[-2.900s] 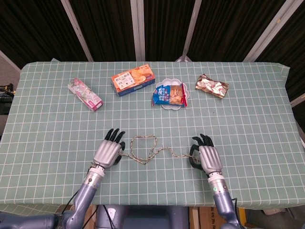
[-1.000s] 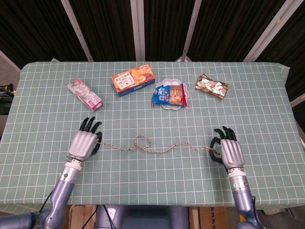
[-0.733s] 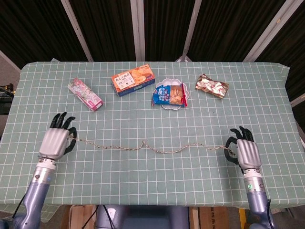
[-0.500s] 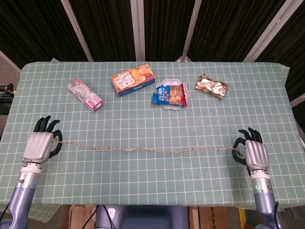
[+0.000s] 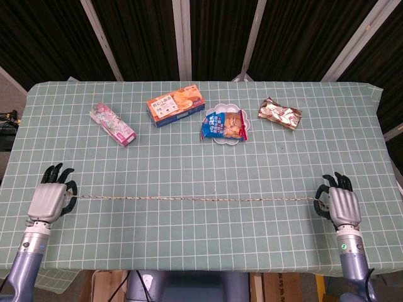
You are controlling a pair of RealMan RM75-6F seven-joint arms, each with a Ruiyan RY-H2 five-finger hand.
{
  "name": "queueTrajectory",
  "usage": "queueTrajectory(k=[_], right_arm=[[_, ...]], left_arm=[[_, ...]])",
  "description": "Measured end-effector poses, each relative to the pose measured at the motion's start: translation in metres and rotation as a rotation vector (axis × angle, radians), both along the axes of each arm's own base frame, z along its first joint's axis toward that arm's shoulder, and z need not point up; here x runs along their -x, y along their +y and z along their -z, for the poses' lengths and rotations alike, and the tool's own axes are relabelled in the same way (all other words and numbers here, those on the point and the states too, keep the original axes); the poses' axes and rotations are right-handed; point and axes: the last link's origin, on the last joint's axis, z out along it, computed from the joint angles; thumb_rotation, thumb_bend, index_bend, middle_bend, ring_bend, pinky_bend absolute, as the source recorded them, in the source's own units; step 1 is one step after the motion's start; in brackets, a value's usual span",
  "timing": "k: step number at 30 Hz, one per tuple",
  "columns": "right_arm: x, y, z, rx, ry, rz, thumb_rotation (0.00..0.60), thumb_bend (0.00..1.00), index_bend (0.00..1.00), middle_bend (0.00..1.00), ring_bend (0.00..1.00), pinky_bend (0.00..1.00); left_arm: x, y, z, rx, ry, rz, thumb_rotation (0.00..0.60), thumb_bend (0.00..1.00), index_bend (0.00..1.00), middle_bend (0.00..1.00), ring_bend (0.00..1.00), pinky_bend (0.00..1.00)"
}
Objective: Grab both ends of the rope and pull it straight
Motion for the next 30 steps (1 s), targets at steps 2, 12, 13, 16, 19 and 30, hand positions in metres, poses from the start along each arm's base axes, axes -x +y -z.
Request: queueTrajectory(k=[2,12,13,16,19,30], right_arm=[[0.001,-0.001,0.002,-0.006,0.001,0.004,0.6,0.43,0.64,0.21,0.0,0.0],[0.004,-0.006,0.015,-0.043,0.01,0.02,0.6,0.43,0.41,0.11,0.0,0.0],[0.004,-0.006,0.016,-0.048,0.014,0.018,0.6,0.43,0.37,0.09,0.0,0.0],[0.002,-0.005,0.018,-0.055,0.014,0.013,0.6,0.43,0.16,0.01,0.0,0.0],[0.001,-0.005,0.017,-0.062,0.017,0.009,0.6,0.43,0.0,0.0,0.0,0.0],[-0.003,0.003,0.0,-0.053,0.018,0.008,0.6,0.42,0.0,0.0,0.0,0.0]], left_arm=[[0.002,-0.001,0.004,0.008,0.006,-0.003,0.6,0.55,0.61,0.16,0.0,0.0],[0.006,-0.001,0.013,0.022,0.03,-0.016,0.6,0.49,0.48,0.11,0.0,0.0],[0.006,-0.002,0.013,0.023,0.035,-0.018,0.6,0.48,0.46,0.1,0.0,0.0],[0.008,-0.002,0.013,0.024,0.055,-0.026,0.6,0.43,0.41,0.06,0.0,0.0],[0.008,-0.003,0.012,0.026,0.065,-0.038,0.6,0.37,0.37,0.02,0.0,0.0],[0.005,-0.012,-0.009,0.011,0.031,-0.071,0.6,0.16,0.16,0.0,0.0,0.0]])
